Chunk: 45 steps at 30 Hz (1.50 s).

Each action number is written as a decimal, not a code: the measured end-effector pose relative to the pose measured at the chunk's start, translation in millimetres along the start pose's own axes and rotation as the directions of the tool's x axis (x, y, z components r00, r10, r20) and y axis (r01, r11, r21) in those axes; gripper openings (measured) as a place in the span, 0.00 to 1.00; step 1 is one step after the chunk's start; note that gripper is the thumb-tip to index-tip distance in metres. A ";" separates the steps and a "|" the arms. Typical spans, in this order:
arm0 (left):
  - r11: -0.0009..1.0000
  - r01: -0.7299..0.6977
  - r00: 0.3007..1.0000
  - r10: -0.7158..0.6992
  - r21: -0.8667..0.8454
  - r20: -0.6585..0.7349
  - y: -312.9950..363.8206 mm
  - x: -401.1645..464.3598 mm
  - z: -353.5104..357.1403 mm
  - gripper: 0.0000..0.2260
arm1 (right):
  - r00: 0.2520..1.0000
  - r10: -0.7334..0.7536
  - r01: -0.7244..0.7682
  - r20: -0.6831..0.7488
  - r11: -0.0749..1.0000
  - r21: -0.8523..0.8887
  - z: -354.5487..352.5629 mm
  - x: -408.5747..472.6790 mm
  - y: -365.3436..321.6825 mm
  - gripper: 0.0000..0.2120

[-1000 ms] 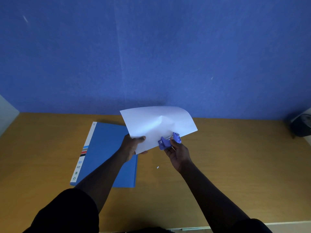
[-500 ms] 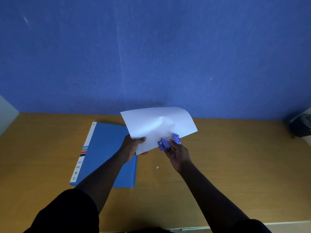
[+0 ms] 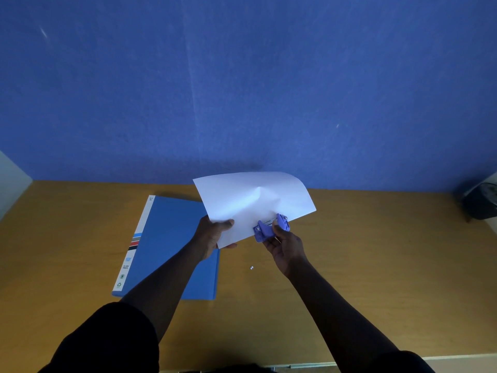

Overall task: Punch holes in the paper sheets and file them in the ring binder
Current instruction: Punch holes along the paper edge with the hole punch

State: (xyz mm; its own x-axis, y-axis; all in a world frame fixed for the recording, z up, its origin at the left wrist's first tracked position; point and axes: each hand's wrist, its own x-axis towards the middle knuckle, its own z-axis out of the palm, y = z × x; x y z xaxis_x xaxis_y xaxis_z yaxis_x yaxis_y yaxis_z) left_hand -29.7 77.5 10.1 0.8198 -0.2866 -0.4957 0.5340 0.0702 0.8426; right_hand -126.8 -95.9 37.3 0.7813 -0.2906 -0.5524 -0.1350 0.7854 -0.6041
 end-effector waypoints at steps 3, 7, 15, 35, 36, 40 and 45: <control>1.000 0.000 1.000 0.000 0.002 0.001 0.6 -1.9 0.5 0.15 | 1.000 -0.004 0.004 0.005 1.000 -0.005 0.3 -1.6 -0.3 0.11; 1.000 0.009 1.000 -0.009 0.005 -0.016 2.3 -4.2 2.5 0.15 | 1.000 -0.005 0.005 0.012 1.000 -0.015 1.0 -4.3 -0.2 0.09; 1.000 0.007 1.000 -0.007 0.007 -0.021 0.8 -4.9 3.1 0.15 | 1.000 -0.011 0.011 -0.004 0.999 -0.046 0.9 -8.9 -0.9 0.08; 0.998 -0.009 0.999 0.012 0.055 -0.048 6.7 -8.7 5.3 0.17 | 0.989 -0.069 0.062 -0.134 0.996 -0.060 6.3 -2.2 5.2 0.11; 0.998 -0.009 0.999 0.011 0.054 -0.047 6.2 -8.9 5.2 0.17 | 0.988 -0.072 0.064 -0.138 0.996 -0.064 6.2 -2.1 4.9 0.11; 0.998 -0.005 0.999 0.008 0.058 -0.050 5.2 -9.1 4.8 0.16 | 0.986 -0.075 0.065 -0.146 0.995 -0.074 6.0 -1.0 6.3 0.10; 0.998 -0.013 0.999 0.016 0.057 -0.044 8.0 -10.4 4.4 0.18 | 0.989 -0.064 0.055 -0.135 0.996 -0.065 5.0 -0.3 6.6 0.09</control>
State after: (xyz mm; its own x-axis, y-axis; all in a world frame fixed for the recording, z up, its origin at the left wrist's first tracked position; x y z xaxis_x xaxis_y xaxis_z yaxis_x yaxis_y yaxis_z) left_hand -34.9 76.9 23.0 0.8366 -0.2429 -0.4910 0.5102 0.0191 0.8598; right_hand -124.8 -87.9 36.3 0.6987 -0.4113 -0.5854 -0.1310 0.7309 -0.6698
